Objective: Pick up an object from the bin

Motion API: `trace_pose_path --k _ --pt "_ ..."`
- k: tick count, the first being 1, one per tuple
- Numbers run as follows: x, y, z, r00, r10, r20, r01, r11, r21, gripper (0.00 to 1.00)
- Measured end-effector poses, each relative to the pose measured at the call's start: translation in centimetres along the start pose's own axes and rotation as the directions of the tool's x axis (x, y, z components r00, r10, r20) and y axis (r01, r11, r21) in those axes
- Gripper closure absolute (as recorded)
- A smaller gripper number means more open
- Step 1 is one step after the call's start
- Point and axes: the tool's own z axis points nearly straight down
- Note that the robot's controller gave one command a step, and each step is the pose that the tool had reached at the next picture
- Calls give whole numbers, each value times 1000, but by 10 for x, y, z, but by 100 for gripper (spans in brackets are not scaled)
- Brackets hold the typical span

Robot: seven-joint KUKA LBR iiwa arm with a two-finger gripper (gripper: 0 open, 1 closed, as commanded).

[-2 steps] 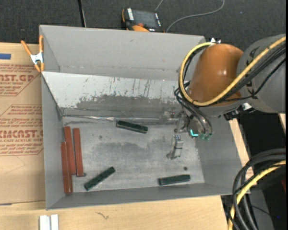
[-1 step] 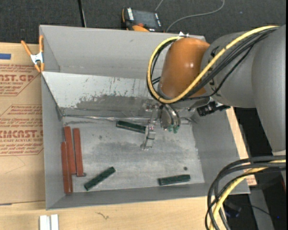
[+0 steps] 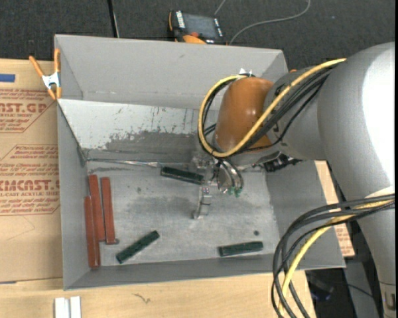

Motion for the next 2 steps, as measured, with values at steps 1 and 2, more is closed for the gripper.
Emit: trace_pose_path --k 1,2 --pt "-2 1 -5 1000 -1 7 1 1000 -1 100" --pt "5 22 -145 997 74 14 -74 997 -5 100"
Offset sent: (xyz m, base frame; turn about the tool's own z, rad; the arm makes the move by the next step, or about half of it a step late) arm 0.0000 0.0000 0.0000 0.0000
